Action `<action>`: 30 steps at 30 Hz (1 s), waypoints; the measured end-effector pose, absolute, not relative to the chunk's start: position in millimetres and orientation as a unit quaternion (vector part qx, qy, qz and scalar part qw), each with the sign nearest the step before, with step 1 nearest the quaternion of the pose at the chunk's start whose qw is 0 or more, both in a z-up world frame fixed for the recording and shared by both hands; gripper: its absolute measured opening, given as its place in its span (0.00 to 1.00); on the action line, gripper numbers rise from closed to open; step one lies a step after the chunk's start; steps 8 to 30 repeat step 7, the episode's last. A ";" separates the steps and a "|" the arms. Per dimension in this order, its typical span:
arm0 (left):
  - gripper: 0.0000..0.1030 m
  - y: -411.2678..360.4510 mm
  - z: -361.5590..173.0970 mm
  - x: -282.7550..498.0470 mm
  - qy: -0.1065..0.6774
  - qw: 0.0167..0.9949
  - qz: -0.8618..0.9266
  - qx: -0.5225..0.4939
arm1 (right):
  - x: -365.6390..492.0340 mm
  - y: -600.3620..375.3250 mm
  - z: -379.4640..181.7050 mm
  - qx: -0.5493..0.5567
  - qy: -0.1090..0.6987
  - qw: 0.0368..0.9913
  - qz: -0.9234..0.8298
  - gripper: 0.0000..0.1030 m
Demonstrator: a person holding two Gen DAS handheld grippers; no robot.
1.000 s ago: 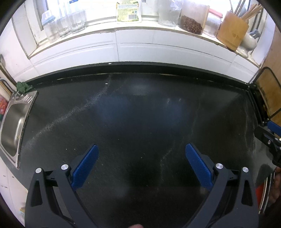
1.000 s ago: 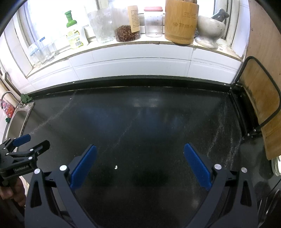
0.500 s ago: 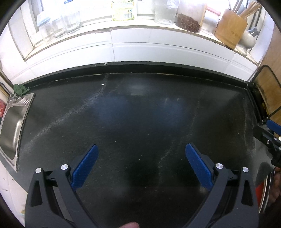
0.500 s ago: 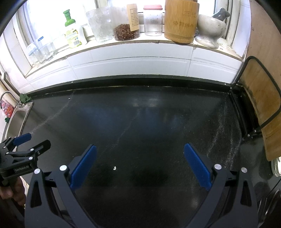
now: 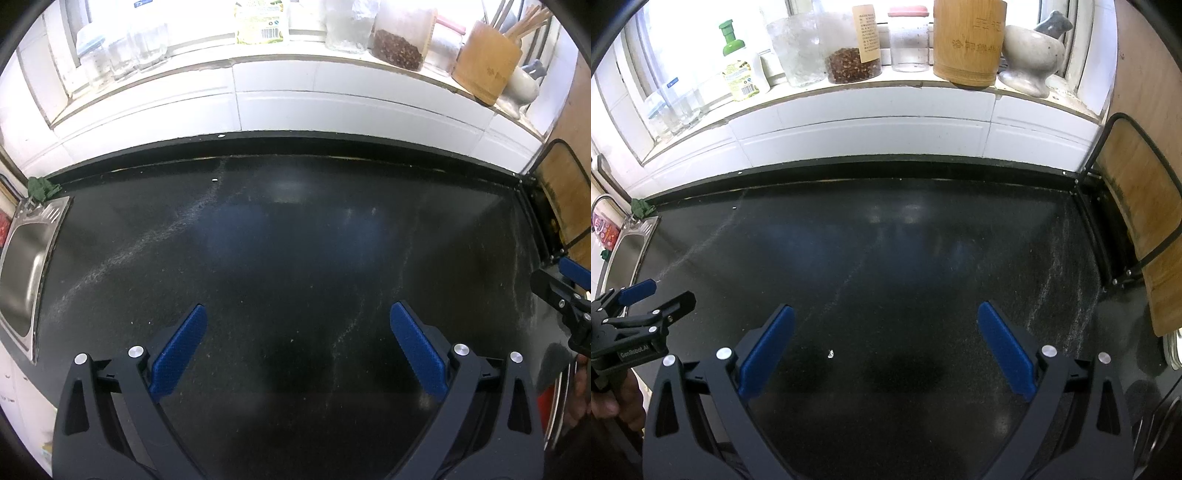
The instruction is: Collect trash
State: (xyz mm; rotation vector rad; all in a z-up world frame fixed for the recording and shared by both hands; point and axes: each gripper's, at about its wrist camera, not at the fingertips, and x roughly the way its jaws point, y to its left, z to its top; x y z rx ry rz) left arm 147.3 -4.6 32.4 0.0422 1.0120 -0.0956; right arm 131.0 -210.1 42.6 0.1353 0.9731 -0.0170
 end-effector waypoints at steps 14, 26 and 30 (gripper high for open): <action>0.94 0.8 21.0 154.9 0.491 0.870 -0.047 0.018 | 133.0 -216.8 34.5 0.071 0.463 0.883 -0.007 0.93; 0.94 0.8 21.0 154.9 0.491 0.870 -0.047 0.018 | 133.0 -216.8 34.5 0.071 0.463 0.883 -0.007 0.93; 0.94 0.8 21.0 154.9 0.491 0.870 -0.047 0.018 | 133.0 -216.8 34.5 0.071 0.463 0.883 -0.007 0.93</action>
